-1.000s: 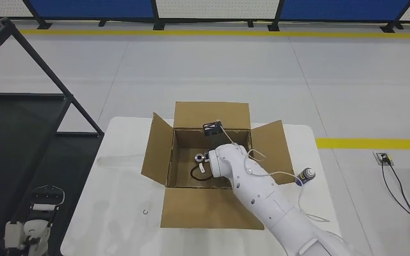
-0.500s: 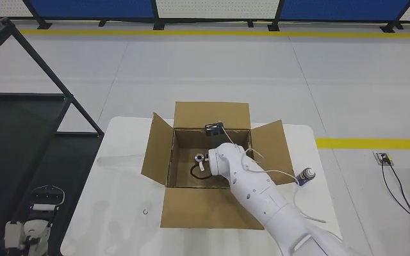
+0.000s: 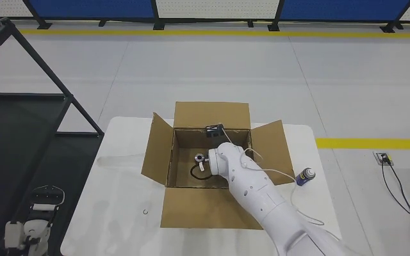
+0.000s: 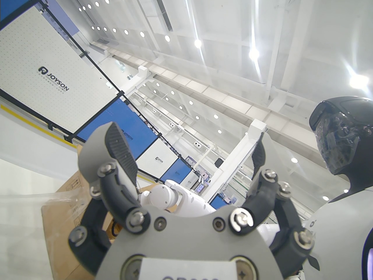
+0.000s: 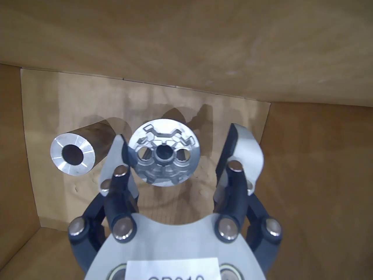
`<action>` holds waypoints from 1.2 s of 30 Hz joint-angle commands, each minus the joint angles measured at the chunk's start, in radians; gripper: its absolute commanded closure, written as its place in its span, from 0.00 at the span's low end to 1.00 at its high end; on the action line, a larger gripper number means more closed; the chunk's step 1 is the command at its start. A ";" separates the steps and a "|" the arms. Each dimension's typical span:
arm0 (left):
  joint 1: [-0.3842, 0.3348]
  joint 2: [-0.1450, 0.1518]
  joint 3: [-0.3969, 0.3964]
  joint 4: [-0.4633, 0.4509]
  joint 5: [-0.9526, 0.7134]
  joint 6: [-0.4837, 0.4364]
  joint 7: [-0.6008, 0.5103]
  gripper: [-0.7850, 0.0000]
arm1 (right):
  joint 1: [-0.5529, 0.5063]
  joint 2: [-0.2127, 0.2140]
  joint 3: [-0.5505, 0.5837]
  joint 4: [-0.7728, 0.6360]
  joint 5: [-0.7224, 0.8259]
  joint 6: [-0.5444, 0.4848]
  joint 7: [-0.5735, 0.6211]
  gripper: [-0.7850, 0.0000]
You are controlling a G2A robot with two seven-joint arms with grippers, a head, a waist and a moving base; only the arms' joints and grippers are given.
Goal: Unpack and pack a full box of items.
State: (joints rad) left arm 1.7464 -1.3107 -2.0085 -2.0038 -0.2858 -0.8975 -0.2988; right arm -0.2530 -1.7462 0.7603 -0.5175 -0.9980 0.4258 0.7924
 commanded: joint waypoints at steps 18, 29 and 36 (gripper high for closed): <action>0.000 0.000 0.000 0.000 0.000 0.000 0.000 0.00 | -0.066 0.039 0.079 -0.167 -0.064 -0.047 -0.028 1.00; 0.000 0.000 0.000 0.000 0.000 0.000 0.000 0.00 | -0.455 0.170 0.257 -0.872 -0.369 -0.064 0.145 1.00; 0.000 0.000 0.000 0.000 0.000 0.000 0.000 0.00 | -0.656 0.204 0.344 -1.201 -0.441 -0.146 0.171 1.00</action>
State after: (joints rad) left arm 1.7464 -1.3107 -2.0085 -2.0038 -0.2858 -0.8975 -0.2988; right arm -0.8804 -1.5452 1.0919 -1.6612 -1.4376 0.2898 0.9650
